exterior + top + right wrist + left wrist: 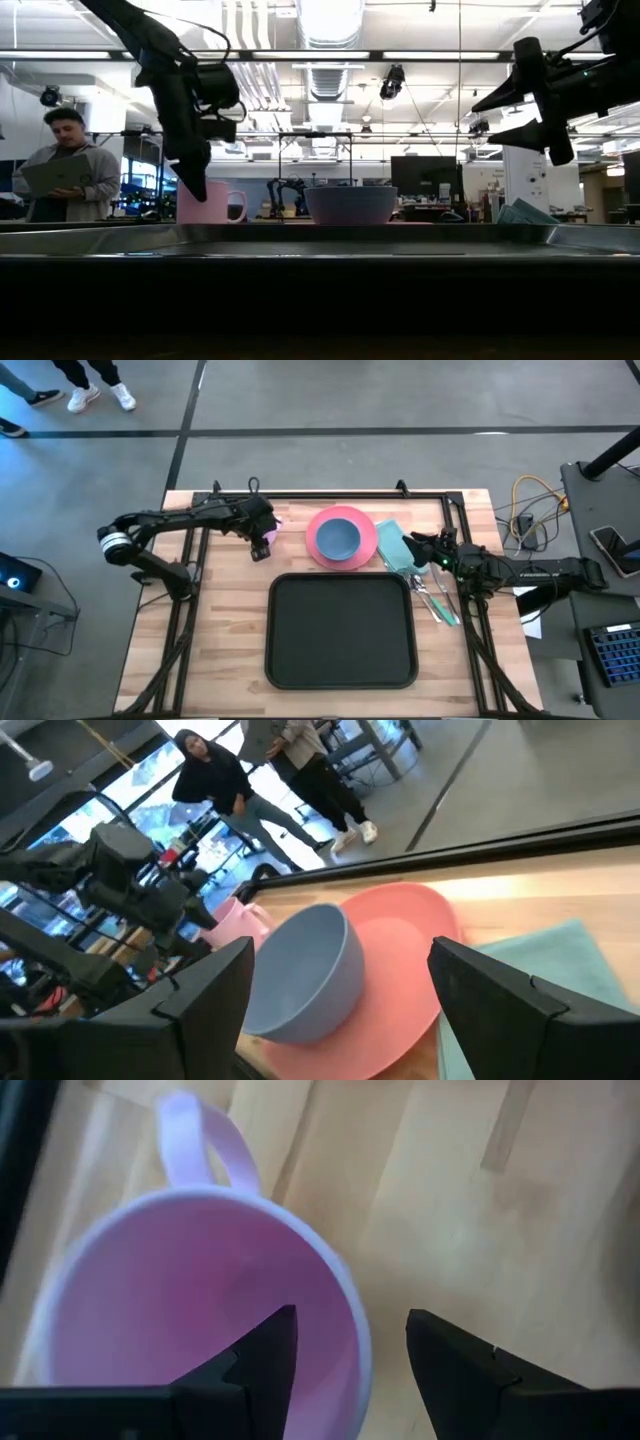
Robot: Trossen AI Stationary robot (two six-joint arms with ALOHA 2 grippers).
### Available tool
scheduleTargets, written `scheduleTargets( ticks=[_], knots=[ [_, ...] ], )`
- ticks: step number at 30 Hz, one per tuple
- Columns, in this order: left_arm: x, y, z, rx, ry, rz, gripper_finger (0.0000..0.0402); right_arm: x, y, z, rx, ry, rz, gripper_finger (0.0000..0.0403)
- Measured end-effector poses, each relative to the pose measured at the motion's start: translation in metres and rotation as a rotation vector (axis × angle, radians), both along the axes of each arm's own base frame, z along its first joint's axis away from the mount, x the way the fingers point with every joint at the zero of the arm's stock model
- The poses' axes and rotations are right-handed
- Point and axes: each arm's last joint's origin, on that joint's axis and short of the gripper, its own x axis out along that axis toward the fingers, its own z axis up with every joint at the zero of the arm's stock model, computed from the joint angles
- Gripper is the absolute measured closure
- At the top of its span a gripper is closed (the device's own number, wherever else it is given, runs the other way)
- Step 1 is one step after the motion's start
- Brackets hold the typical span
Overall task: Set up tray
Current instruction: Put the pink mug on the black serving tray
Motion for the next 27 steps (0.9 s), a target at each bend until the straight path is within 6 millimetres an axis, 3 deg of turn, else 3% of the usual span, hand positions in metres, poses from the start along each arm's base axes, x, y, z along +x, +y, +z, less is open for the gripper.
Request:
scheduleTargets(
  ticks=[3,12,19,24,27],
  knots=[
    [0.001,0.001,-0.004,-0.005,0.015,0.001,0.0258,0.0,0.0,0.0,0.003,-0.002,-0.002,0.0115],
    [-0.001,0.001,-0.002,0.018,0.033,0.023,0.0392,0.0,0.0,0.0,0.02,-0.017,-0.006,0.0115],
    [-0.003,-0.003,0.006,0.003,0.024,0.052,0.0398,0.0,0.0,0.0,0.025,-0.022,-0.006,0.0115],
    [-0.001,-0.011,0.041,0.017,-0.05,0.047,0.0399,0.0,0.0,0.0,0.054,-0.046,-0.01,0.012],
    [-0.001,-0.018,0.063,-0.074,-0.133,0.049,0.04,0.0,0.0,0.0,0.083,-0.071,-0.014,0.0127]
  ],
)
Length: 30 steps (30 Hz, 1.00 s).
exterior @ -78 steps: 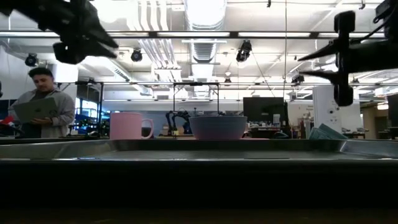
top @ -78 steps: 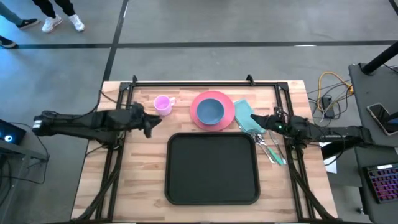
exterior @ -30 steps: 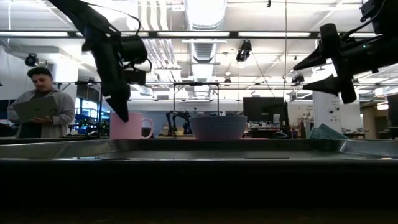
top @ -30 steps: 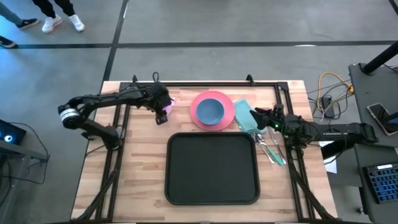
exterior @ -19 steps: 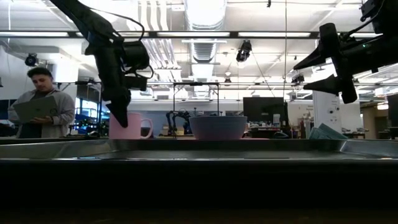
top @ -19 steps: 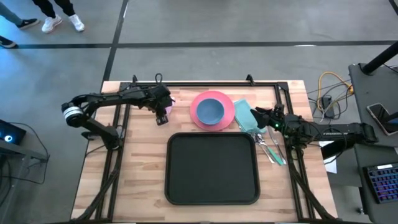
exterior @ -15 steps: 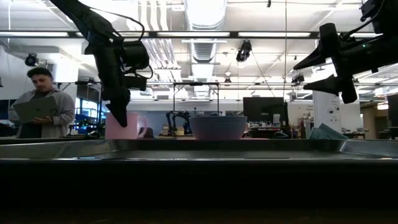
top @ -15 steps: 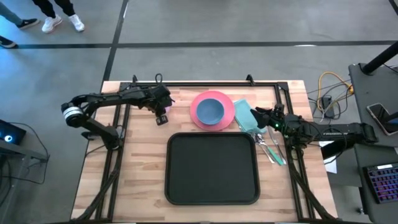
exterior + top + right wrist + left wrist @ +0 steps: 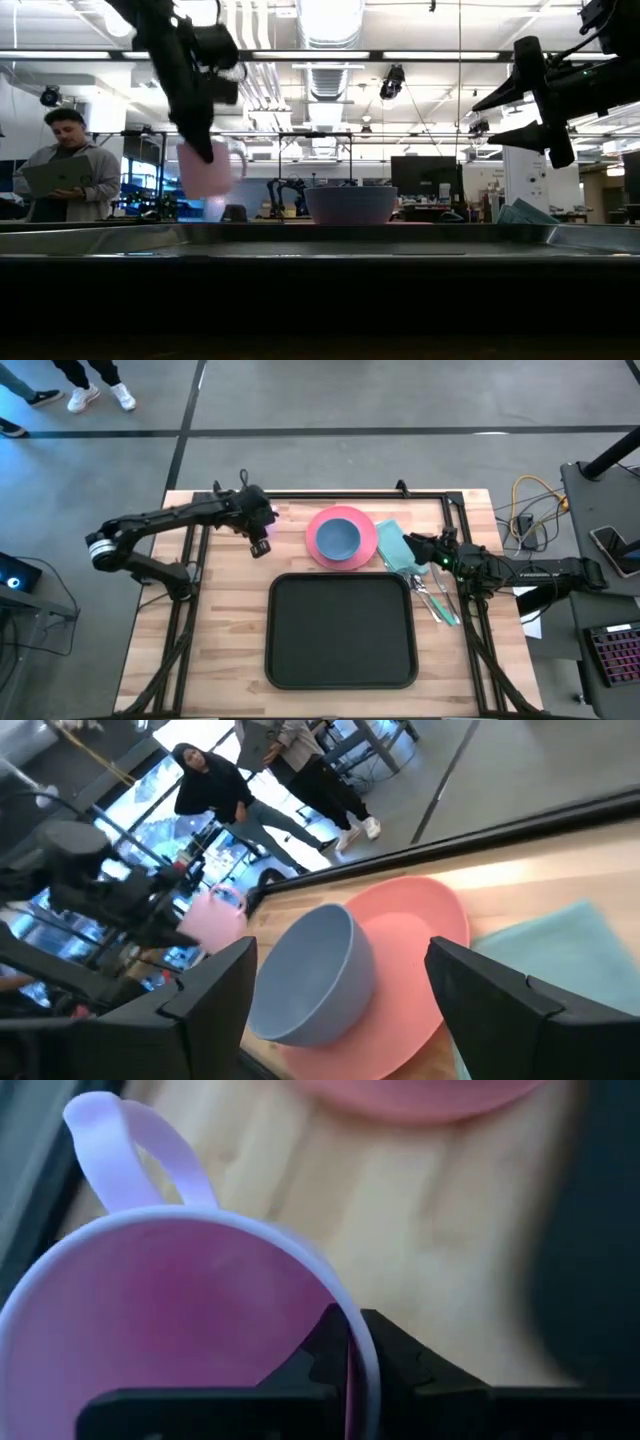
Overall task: Set up tray
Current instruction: Put the pink mug on the black serving tray
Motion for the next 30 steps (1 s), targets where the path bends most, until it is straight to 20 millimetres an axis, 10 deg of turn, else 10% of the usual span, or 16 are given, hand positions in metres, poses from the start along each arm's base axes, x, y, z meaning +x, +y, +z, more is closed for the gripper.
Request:
scheduleTargets(
  ticks=[11,22,30],
  knots=[
    [0.026,-0.061,0.031,-0.211,-0.15,-0.053,0.04,0.002,0.002,-0.001,0.142,-0.093,0.075,0.0147],
    [0.054,-0.173,0.008,-0.26,-0.219,0.445,0.0401,0.005,0.009,-0.001,0.222,-0.098,0.329,0.0152],
    [0.092,-0.207,-0.021,-0.327,-0.163,0.619,0.0401,0.005,0.011,-0.004,0.258,-0.066,0.387,0.0152]
  ],
)
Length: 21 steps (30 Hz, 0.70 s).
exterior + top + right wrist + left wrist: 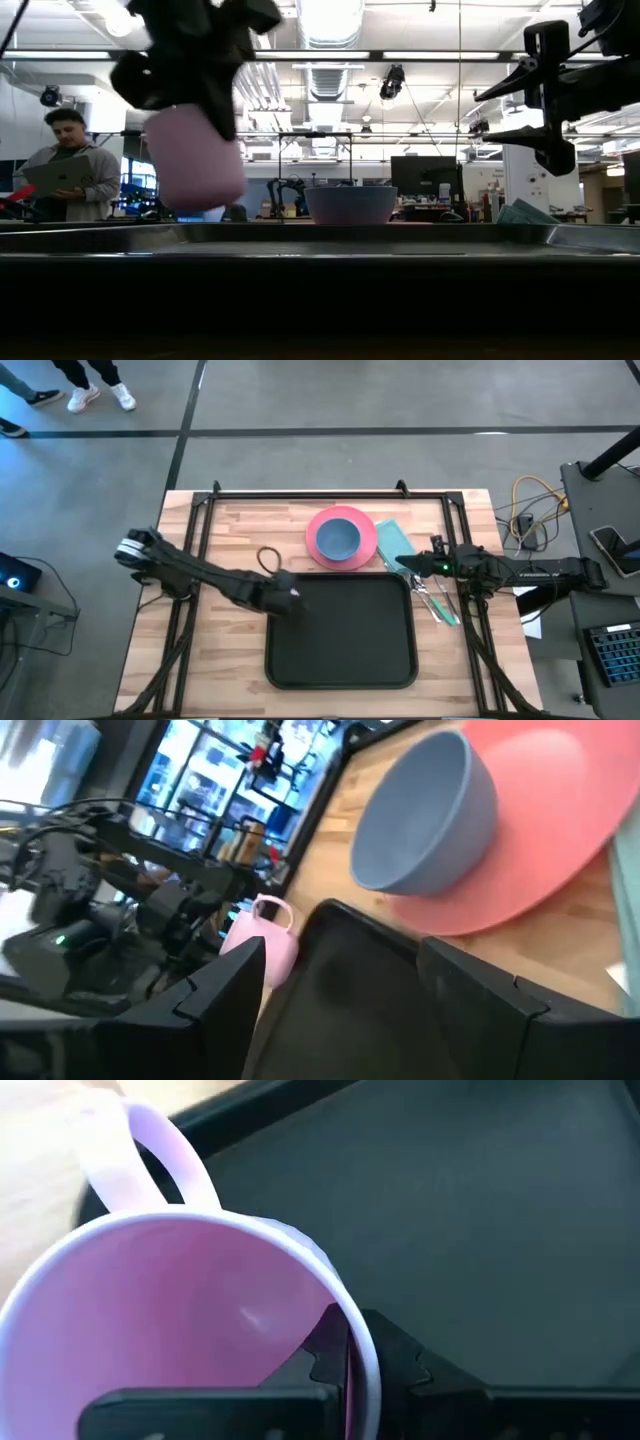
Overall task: Set up tray
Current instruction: Put the pink mug on the black serving tray
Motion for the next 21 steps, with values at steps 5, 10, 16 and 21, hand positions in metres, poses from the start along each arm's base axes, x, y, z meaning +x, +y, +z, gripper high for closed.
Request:
scheduleTargets(
  ticks=[5,10,16,21],
  knots=[
    [0.032,0.005,-0.018,0.002,0.138,0.119,0.0399,0.0,0.0,-0.001,0.003,0.013,-0.003,0.0154],
    [0.051,0.007,-0.027,0.024,0.218,0.205,0.0397,0.0,0.0,-0.002,-0.02,0.026,0.0,0.0158],
    [0.058,0.011,-0.023,0.004,0.184,0.254,0.0396,0.0,0.0,-0.002,-0.027,0.028,0.001,0.0159],
    [0.055,0.015,-0.018,-0.007,0.17,0.281,0.0395,0.0,0.0,-0.002,-0.052,0.035,0.007,0.0159]
  ],
)
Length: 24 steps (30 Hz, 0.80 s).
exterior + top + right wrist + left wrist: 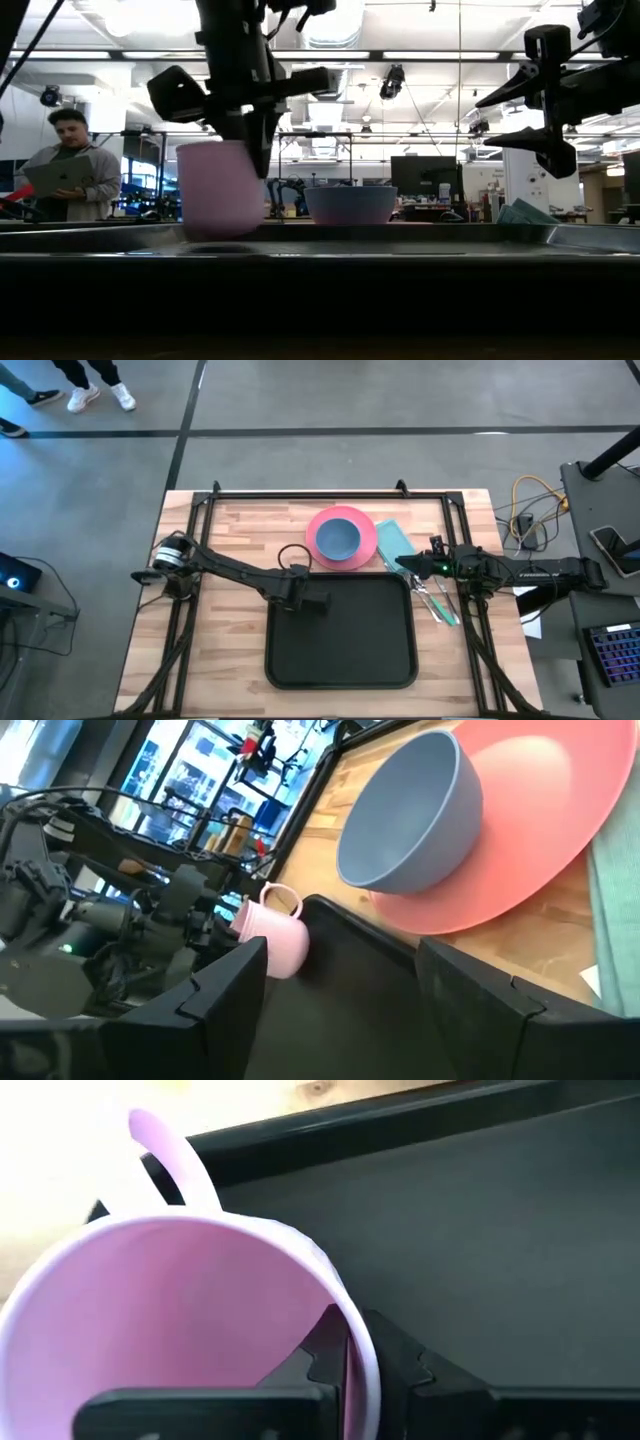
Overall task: Set up tray
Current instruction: Put the pink mug on the black serving tray
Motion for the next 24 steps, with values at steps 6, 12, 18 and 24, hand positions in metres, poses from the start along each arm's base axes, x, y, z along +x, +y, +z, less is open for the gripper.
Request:
scheduleTargets(
  ticks=[6,12,18,24],
  knots=[
    [-0.001,0.0,0.003,-0.003,-0.007,-0.002,0.0346,0.0,0.0,0.0,-0.022,0.01,0.005,0.0159],
    [-0.001,0.0,0.003,-0.003,-0.007,-0.002,0.0264,0.0,0.0,-0.002,-0.026,0.03,0.01,0.0159],
    [0.002,-0.002,0.014,0.009,-0.022,-0.068,0.0223,0.0,0.0,-0.002,-0.03,0.032,0.011,0.0159],
    [0.003,-0.001,0.026,0.045,-0.019,-0.063,0.022,0.0,0.0,-0.002,-0.038,0.034,0.013,0.0159]
  ],
)
